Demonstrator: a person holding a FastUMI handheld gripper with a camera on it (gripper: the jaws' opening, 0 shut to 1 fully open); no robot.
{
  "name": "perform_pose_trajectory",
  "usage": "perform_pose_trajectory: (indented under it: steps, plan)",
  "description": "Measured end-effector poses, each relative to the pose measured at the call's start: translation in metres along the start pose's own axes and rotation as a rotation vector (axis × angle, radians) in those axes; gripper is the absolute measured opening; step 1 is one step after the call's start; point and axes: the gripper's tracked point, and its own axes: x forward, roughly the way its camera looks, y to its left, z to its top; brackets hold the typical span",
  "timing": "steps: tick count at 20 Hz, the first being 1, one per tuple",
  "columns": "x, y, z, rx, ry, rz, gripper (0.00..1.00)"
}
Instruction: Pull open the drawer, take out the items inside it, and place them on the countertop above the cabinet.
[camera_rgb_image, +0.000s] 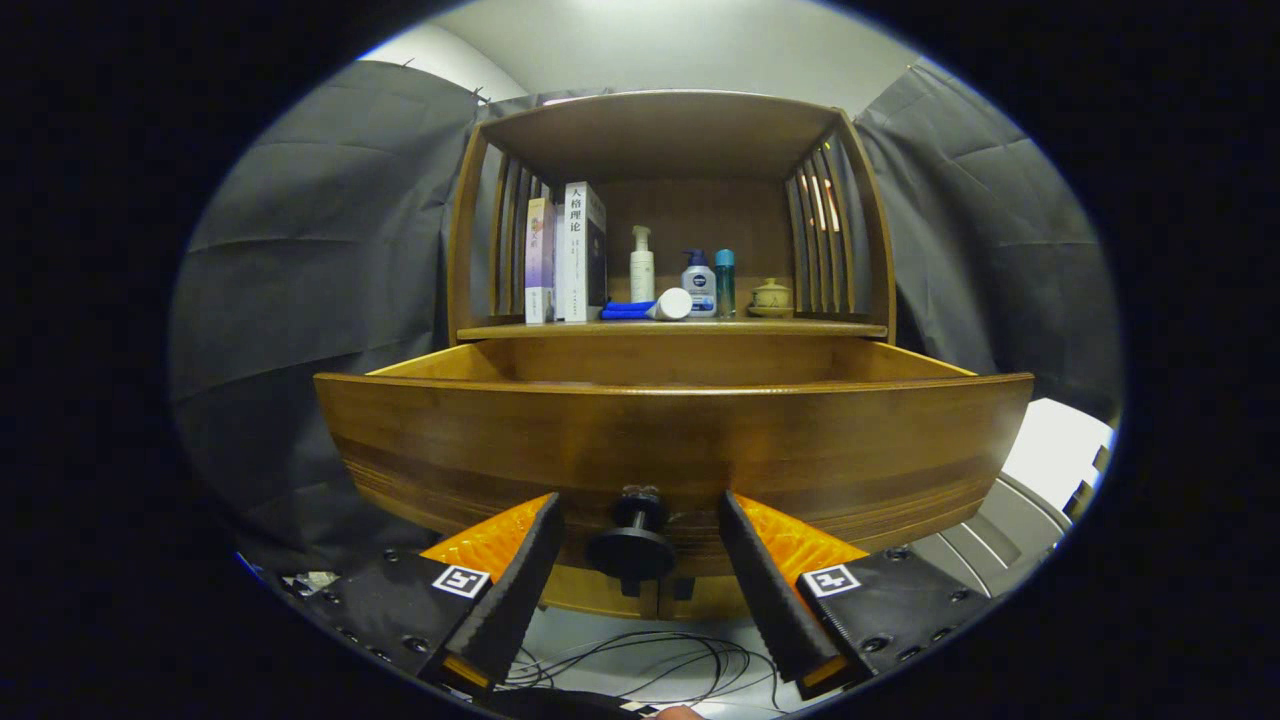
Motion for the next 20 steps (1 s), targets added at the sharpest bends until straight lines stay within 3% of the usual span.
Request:
perform_pose_trajectory:
  steps: [10,20]
  plan:
    - [0.01,-0.009,0.004,-0.006,-0.027,-0.064,0.96]
    - [0.019,-0.01,0.011,-0.009,-0.033,-0.057,0.98]
